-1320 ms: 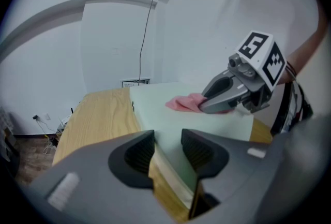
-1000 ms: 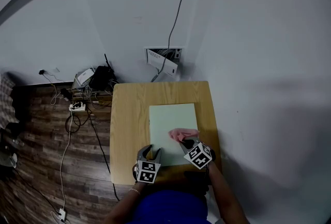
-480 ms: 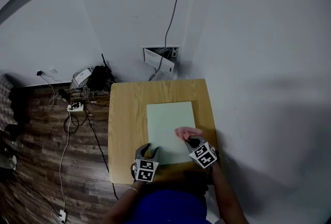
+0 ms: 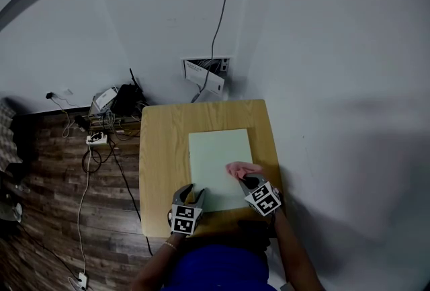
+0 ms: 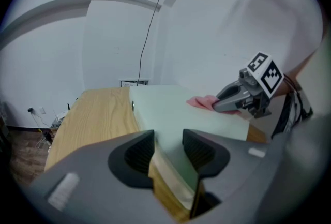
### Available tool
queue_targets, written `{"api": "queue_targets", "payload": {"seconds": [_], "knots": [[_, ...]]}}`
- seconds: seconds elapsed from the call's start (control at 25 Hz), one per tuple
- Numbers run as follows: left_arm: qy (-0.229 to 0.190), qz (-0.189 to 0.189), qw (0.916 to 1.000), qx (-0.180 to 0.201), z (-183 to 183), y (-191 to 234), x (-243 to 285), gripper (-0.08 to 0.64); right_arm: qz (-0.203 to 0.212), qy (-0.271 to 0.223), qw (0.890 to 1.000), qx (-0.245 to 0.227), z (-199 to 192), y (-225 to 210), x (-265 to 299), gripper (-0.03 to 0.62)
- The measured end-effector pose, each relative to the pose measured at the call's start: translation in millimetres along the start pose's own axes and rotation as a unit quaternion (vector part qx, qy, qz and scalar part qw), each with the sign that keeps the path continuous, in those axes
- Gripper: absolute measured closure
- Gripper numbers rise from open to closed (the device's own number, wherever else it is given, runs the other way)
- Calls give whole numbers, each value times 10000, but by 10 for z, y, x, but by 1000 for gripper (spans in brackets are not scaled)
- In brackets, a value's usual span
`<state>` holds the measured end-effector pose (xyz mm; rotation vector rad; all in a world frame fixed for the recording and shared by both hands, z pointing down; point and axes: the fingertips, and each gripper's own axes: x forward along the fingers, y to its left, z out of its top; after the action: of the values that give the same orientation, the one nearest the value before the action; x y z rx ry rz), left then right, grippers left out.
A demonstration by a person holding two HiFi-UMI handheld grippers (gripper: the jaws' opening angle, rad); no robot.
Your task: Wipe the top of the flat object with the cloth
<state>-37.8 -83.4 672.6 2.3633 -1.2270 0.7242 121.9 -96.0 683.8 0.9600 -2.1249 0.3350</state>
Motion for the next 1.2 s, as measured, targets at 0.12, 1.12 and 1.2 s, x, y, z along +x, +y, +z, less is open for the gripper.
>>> {"api": "queue_targets", "payload": {"seconds": [0.12,1.12,1.2], "knots": [[106,-332,9993,115,-33,-59,-50,343,-30,-39,10000,10,18,-1,-5,577],[650,-995,9889,892,-398,-404,-327,304,-360,-233,9981,437,73,5,-65,577],[673,-972,9890,885,-406,-406,-333,304,-427,-313,9977,429,120,13,-105,577]]}}
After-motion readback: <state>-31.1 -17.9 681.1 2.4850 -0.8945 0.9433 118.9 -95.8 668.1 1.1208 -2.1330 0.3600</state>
